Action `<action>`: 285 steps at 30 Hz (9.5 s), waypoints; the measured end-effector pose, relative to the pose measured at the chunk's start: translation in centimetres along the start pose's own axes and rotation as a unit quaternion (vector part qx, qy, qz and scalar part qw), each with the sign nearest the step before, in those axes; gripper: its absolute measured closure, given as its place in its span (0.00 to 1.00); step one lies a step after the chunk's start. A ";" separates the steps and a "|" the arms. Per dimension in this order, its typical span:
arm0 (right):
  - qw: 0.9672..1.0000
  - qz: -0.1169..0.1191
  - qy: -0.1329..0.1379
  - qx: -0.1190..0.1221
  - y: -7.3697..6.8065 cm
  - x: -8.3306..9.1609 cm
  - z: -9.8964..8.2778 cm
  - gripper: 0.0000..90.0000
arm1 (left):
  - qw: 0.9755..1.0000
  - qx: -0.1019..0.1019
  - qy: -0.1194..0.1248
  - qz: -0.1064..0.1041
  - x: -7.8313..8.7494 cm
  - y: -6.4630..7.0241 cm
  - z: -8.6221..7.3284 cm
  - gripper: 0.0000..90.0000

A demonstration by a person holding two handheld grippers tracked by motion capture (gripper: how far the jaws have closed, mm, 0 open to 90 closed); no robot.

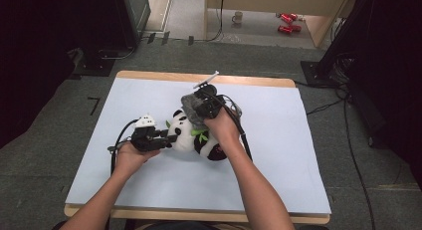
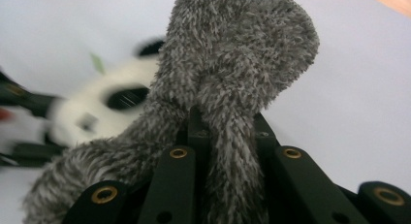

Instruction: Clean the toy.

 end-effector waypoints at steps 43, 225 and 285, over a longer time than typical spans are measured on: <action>0.997 0.075 0.012 0.018 -5.3 -0.2 -0.1 0.87 | 0.998 0.018 0.054 -0.017 0.0 -1.2 1.0 0.59; 0.982 0.064 0.114 -0.133 10.4 5.2 -4.2 0.88 | 0.999 -0.009 0.018 -0.036 -2.4 -0.4 0.1 0.67; 0.978 0.083 0.154 -0.115 10.6 5.7 -5.6 0.87 | 1.000 -0.013 0.024 -0.016 -2.3 0.4 -0.4 0.66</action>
Point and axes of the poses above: each handheld gripper's, and its own axes: x roughly backward along the jaws, z roughly out of its top, y roughly to its right, the point moved 6 cm from there along -x, roughly forward along the jaws, and after that the axes turned 11 degrees about -x, right-handed, at the moved point
